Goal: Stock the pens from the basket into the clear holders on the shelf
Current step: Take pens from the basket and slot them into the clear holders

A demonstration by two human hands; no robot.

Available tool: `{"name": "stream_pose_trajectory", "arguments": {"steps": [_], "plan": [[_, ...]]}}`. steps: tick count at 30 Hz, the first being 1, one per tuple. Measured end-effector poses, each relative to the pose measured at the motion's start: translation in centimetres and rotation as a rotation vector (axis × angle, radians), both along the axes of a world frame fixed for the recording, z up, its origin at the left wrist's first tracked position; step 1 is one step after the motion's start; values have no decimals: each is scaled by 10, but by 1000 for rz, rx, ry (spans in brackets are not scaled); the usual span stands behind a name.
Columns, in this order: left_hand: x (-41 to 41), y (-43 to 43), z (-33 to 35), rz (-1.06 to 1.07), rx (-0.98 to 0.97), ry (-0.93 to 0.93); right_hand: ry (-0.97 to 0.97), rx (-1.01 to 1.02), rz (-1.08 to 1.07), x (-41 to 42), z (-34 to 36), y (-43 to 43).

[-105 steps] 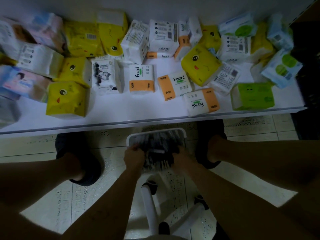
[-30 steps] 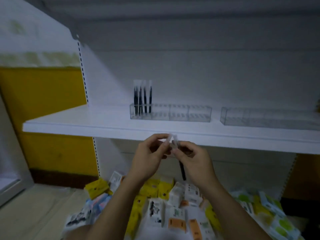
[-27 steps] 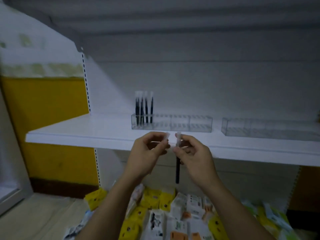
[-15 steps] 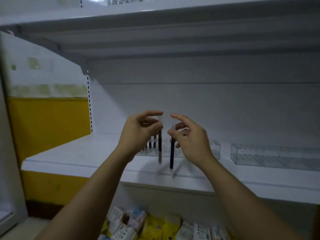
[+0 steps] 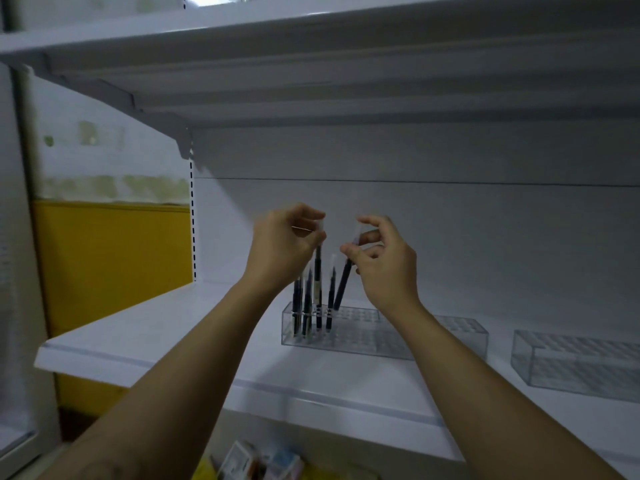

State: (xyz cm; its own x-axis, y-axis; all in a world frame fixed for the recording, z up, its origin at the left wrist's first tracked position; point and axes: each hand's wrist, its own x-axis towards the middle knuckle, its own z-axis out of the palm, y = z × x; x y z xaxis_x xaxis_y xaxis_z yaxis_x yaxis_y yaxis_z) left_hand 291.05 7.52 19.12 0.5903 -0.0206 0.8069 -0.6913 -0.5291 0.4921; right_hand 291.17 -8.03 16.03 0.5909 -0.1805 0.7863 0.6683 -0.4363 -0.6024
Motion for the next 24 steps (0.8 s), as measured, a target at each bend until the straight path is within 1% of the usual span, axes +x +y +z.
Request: {"name": "stream_pose_trajectory", "arguments": {"steps": [7,10,14,18,20,22,24], "plan": [[20,-2,-8,-11,81,29,28,25,-15,27,-12,4],[23,-3,-12,25,140,39,35,23,4,31,-15,5],[29,1,-14,53,96,34,-35,83,21,35,-9,4],[35,-2,-21,54,175,98,-25,19,31,39,-12,5],[39,-3,-27,74,175,120,-21,0,31,41,-15,3],[44,-2,-30,113,194,134,25,-100,37,42,-19,1],[46,0,-33,129,236,163,96,-267,32,41,-26,0]]}}
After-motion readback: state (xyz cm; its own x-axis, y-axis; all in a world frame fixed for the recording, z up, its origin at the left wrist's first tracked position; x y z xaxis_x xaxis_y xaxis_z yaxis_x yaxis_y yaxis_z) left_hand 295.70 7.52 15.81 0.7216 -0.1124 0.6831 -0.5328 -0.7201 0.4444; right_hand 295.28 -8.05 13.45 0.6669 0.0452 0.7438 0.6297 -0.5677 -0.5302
